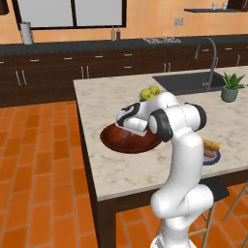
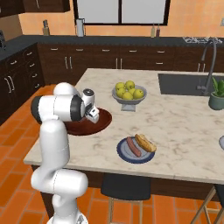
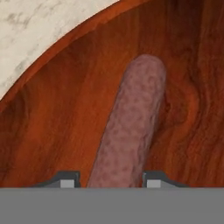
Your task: Place one bun and one sausage from the bowl on each plate.
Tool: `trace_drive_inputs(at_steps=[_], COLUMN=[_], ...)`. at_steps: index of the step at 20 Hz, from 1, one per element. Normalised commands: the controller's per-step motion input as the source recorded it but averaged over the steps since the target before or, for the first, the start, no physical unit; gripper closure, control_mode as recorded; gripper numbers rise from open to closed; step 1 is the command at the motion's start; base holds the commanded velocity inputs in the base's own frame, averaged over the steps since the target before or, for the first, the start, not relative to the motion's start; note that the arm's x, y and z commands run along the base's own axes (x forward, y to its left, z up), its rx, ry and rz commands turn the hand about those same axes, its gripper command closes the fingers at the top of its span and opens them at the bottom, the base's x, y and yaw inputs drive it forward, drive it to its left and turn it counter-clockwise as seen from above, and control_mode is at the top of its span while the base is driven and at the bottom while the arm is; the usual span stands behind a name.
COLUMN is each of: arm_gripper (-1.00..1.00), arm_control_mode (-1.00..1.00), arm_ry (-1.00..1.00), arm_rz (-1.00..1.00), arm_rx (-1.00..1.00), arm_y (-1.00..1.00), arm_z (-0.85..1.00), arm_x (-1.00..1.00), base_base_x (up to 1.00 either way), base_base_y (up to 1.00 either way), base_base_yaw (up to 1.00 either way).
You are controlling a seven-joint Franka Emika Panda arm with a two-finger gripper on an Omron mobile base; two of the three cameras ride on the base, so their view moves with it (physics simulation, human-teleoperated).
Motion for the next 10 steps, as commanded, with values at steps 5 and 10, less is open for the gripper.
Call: trace_drive_inputs(at_steps=[5, 10], arm_gripper=[1.00, 1.00], arm_control_mode=[-1.00, -1.00], arm_ry=[0.00, 0.01], arm_rz=[-0.02, 0.04], arm_rx=[-0.03, -0.12], arm_y=[0.00, 0.00], arm_z=[0.35, 0.97], arm_x=[-0.30, -0.67], base_base_x=[0.00, 0.00], base_base_y=[0.00, 0.00], base_base_yaw=[0.00, 0.00])
